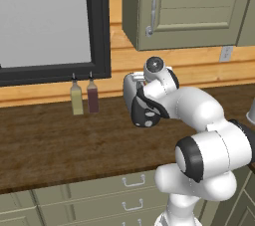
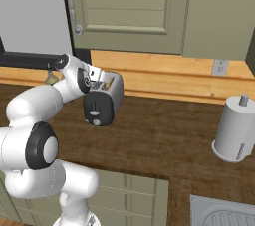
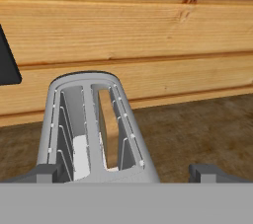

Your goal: Start the toaster. Once the lever pops up, take the bread to the plate on the dining counter.

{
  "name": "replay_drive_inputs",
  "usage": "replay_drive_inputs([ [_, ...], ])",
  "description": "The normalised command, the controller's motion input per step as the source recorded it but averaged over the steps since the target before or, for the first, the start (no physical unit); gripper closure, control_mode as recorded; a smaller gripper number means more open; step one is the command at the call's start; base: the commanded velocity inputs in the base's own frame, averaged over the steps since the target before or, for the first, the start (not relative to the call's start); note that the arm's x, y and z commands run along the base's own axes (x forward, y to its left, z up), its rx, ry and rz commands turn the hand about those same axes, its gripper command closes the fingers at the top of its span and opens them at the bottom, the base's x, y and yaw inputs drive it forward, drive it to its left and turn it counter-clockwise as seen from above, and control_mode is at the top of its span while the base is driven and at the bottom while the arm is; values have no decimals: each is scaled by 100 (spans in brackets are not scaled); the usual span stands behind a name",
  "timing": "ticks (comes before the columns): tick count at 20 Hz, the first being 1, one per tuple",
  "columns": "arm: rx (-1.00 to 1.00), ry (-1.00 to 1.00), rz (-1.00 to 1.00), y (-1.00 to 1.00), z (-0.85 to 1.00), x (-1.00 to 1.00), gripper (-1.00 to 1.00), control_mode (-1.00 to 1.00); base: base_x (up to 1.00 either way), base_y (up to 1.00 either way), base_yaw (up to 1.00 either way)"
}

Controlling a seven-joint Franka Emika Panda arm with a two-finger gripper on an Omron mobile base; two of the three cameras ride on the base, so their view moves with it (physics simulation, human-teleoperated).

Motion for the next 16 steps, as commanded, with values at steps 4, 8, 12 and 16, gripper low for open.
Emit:
replay_drive_inputs([
  [4,0,0,0,0,0,0,-100,-100,0,0,0],
  [8,0,0,0,0,0,0,-100,-100,0,0,0],
  [12,0,0,0,0,0,0,-100,-100,0,0,0],
  [16,0,0,0,0,0,0,-100,-100,0,0,0],
])
